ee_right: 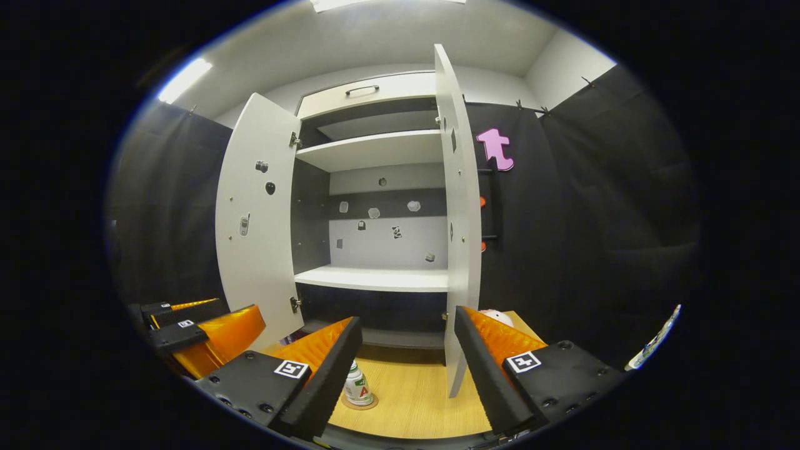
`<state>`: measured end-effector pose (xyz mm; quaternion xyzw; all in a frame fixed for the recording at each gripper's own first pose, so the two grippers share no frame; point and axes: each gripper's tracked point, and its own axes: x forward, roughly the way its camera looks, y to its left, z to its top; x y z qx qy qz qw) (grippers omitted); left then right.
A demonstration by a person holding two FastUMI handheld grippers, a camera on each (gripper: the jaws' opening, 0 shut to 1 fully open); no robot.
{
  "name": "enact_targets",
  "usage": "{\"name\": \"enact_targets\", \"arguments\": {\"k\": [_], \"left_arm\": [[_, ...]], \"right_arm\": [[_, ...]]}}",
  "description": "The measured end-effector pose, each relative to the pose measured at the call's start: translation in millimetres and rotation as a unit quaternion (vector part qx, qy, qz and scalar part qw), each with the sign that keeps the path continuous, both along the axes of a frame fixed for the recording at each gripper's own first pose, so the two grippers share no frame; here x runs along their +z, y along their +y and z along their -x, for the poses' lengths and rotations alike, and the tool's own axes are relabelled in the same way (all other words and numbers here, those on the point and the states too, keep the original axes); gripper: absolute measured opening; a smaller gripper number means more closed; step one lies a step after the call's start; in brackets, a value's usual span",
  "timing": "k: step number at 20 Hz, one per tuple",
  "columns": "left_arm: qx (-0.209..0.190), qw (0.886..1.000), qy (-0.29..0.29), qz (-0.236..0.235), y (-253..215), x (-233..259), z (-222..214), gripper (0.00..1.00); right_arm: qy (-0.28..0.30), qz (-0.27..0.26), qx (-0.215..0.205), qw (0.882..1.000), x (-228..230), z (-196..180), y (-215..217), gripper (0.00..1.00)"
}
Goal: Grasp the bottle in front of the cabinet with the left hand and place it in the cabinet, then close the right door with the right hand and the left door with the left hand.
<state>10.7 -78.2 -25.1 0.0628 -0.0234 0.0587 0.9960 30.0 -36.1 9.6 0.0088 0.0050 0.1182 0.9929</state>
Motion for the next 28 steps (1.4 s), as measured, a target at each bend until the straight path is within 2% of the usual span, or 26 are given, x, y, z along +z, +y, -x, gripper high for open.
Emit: {"name": "enact_targets", "arguments": {"k": [2, 5, 9, 13, 16, 18, 20, 24, 28], "left_arm": [[-0.013, 1.0, 0.004, -0.009, -0.6, -14.9, -9.4, 0.92], [-0.033, 0.999, 0.02, -0.009, 0.3, -47.3, -25.8, 0.95], [-0.041, 0.998, 0.046, -0.027, 6.5, -91.9, -48.3, 0.95], [-0.052, 0.996, 0.072, -0.024, 8.8, -136.5, -70.8, 0.95], [-0.048, 0.994, 0.1, -0.008, 16.1, -173.4, -83.1, 0.95], [-0.042, 0.992, 0.114, -0.016, 24.0, -192.6, -87.7, 0.93], [-0.039, 0.991, 0.127, -0.021, 30.3, -209.7, -95.4, 0.95], [-0.031, 0.988, 0.152, 0.012, 41.1, -240.9, -113.6, 0.95], [-0.031, 0.986, 0.162, 0.02, 44.4, -262.6, -128.6, 0.95]], "right_arm": [[0.001, -0.001, -0.007, 1.0, 1.2, -1.4, -2.9, 0.99], [-0.003, 0.005, -0.021, 1.0, 3.5, -3.5, -9.8, 0.99], [0.005, 0.01, -0.036, 0.999, 2.1, -2.1, -16.4, 0.99], [0.007, 0.018, -0.054, 0.998, 3.2, 0.1, -26.1, 0.99], [0.012, 0.019, -0.066, 0.998, 0.9, 1.8, -33.4, 0.99], [0.017, 0.019, -0.075, 0.997, -0.2, 3.4, -38.6, 0.99], [0.016, 0.021, -0.084, 0.996, 0.8, 2.4, -43.4, 0.99], [0.021, 0.029, -0.096, 0.995, -3.3, 0.6, -50.6, 0.99], [0.028, 0.04, -0.108, 0.993, -9.3, -2.8, -57.7, 0.99]]}}
